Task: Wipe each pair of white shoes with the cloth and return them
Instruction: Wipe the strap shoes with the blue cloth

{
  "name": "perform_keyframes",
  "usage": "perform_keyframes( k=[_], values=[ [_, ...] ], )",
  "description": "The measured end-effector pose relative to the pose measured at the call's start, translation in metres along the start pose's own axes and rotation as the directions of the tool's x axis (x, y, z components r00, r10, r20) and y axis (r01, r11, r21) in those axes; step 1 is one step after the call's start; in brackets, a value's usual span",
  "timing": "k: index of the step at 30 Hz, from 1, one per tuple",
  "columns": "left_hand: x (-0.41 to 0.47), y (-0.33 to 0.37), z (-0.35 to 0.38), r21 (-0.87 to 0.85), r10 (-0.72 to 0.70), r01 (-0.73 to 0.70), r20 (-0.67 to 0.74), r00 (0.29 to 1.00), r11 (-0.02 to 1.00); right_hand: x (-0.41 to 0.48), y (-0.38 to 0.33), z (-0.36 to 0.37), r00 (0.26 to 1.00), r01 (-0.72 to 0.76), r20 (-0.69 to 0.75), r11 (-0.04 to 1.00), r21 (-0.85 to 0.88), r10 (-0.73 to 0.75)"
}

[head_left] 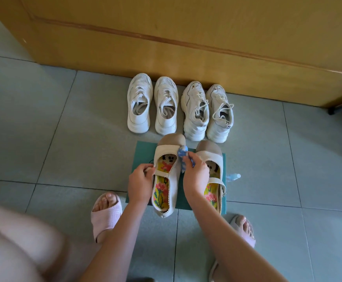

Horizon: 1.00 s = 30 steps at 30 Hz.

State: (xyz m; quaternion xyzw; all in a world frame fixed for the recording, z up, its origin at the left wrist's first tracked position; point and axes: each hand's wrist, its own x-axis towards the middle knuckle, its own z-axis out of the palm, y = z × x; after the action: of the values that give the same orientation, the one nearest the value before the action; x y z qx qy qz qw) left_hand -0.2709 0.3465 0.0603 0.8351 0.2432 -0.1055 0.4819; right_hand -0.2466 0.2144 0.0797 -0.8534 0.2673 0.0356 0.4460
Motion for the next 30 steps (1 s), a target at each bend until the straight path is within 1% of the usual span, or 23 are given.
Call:
perform_keyframes(
  k=[2, 8, 11, 13, 15, 18, 20, 22, 24, 27, 30],
  values=[
    [0.000, 0.001, 0.000, -0.012, -0.006, 0.006, -0.004, 1.000, 1.000, -0.016, 0.004, 0.002, 1.000, 0.014, 0.012, 1.000, -0.006, -0.014],
    [-0.001, 0.001, 0.000, -0.020, -0.007, 0.006, -0.013, 1.000, 1.000, -0.061, 0.020, 0.009, 0.999, -0.037, -0.002, 0.998, -0.057, 0.037],
    [-0.001, 0.002, 0.001, -0.008, -0.015, 0.014, -0.016, 1.000, 1.000, -0.073, 0.023, 0.005, 0.998, -0.055, 0.018, 0.997, -0.046, 0.056],
    [-0.001, 0.002, 0.001, -0.022, -0.029, 0.028, -0.026, 0.999, 0.999, -0.081, 0.024, 0.000, 0.998, -0.039, 0.035, 0.996, -0.074, 0.042],
    [-0.001, 0.003, 0.000, -0.042, -0.043, 0.042, -0.031, 0.999, 0.998, -0.091, 0.024, -0.005, 0.996, -0.057, 0.060, 0.996, -0.072, 0.061],
    [-0.003, 0.004, -0.001, -0.047, -0.044, 0.042, -0.039, 0.998, 0.998, -0.104, 0.029, -0.012, 0.983, -0.126, 0.128, 0.992, -0.020, 0.128],
    [-0.004, 0.006, -0.001, -0.043, -0.042, 0.041, -0.031, 0.999, 0.998, -0.106, 0.034, -0.017, 0.972, -0.188, 0.150, 0.981, 0.051, 0.178],
    [-0.006, 0.009, -0.003, -0.036, -0.045, 0.045, -0.011, 0.999, 0.998, -0.102, 0.035, -0.023, 0.968, -0.230, 0.136, 0.963, 0.138, 0.211],
    [-0.009, 0.013, -0.005, -0.029, -0.067, 0.067, 0.020, 0.998, 0.997, -0.095, 0.034, -0.026, 0.973, -0.226, 0.092, 0.956, 0.186, 0.212],
    [-0.015, 0.018, -0.009, 0.024, -0.117, 0.116, 0.057, 0.991, 0.993, -0.097, 0.030, -0.023, 0.975, -0.222, 0.067, 0.958, 0.181, 0.213],
    [-0.024, 0.013, -0.010, 0.115, -0.121, 0.111, 0.080, 0.989, 0.987, -0.110, 0.031, -0.017, 0.963, -0.271, 0.064, 0.942, 0.198, 0.263]
  ],
)
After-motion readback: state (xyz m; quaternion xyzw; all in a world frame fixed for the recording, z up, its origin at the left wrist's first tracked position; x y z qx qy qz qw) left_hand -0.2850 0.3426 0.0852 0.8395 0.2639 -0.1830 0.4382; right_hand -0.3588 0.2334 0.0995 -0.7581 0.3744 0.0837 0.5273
